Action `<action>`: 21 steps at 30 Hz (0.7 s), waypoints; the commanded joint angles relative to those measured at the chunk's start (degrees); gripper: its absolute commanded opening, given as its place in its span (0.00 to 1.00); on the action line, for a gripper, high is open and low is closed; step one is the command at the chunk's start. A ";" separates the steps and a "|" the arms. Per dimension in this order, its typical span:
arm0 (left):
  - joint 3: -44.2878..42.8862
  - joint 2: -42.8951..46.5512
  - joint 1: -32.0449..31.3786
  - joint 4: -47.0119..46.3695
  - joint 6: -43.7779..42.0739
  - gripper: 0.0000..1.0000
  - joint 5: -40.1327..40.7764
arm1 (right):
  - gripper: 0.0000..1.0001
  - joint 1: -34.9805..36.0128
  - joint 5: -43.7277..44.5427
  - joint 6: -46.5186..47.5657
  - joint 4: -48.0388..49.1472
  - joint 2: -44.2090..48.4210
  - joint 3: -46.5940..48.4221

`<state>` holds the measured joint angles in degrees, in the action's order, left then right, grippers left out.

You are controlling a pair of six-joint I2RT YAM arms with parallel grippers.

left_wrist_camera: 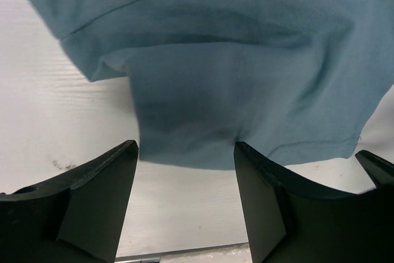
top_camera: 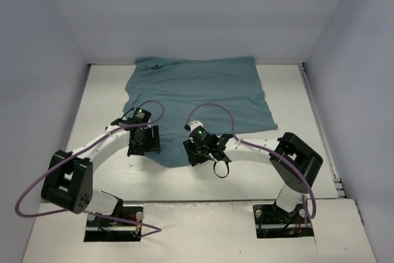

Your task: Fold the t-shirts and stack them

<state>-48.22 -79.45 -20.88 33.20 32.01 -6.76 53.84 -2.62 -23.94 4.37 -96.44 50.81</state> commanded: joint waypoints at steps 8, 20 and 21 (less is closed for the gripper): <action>-2.29 -1.57 0.04 -3.15 -0.66 0.44 -6.32 | 0.44 1.61 1.21 -0.09 1.52 -1.25 3.21; -3.56 9.11 -4.17 4.01 9.09 0.27 -9.89 | 0.37 -5.78 8.74 -2.77 -0.50 7.05 0.13; -4.66 9.56 -4.17 4.70 9.28 0.27 -10.86 | 0.37 -7.03 8.73 -2.77 -0.81 8.01 -0.08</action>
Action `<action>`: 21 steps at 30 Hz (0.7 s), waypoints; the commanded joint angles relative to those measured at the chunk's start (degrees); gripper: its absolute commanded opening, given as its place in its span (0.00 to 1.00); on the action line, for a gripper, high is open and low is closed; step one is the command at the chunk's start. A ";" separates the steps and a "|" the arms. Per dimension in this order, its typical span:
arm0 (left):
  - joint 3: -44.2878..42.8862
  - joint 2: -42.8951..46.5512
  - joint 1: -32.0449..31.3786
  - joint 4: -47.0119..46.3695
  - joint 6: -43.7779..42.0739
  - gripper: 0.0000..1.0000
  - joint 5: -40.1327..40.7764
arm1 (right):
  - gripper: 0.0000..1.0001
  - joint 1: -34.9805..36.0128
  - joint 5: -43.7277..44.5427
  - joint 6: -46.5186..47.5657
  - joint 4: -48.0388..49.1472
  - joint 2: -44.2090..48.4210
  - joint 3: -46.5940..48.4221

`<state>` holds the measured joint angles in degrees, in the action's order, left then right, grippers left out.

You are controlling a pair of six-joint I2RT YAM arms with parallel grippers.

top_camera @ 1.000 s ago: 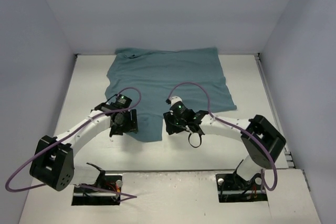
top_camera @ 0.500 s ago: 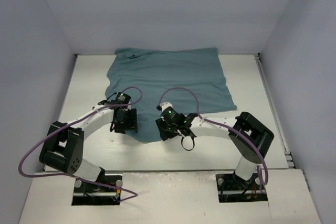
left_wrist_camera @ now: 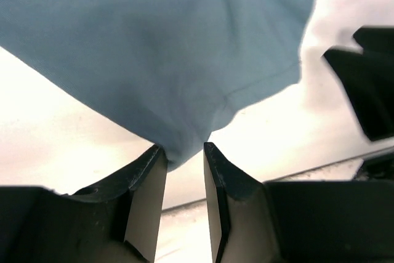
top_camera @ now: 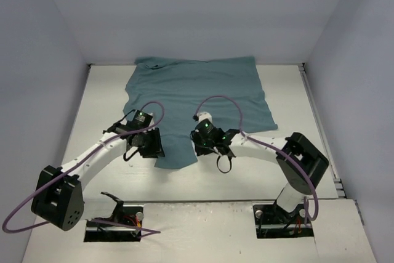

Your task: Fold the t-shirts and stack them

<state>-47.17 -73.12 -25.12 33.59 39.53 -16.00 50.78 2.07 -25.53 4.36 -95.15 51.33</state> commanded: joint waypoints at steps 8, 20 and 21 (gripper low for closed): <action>-3.42 10.10 1.89 7.72 5.98 0.52 5.07 | 0.38 -16.15 8.09 0.91 -5.58 14.35 -1.45; -7.86 -4.57 21.67 0.44 -2.24 0.50 5.21 | 0.40 -46.11 2.57 -3.93 -7.96 16.57 -3.48; -8.74 -6.61 22.05 -0.26 -2.33 0.49 4.71 | 0.41 -48.56 2.17 -4.48 -7.96 16.03 -3.78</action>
<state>-50.61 -75.71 -4.56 37.81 39.82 -10.96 8.52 6.02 -26.83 -2.91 -79.37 48.22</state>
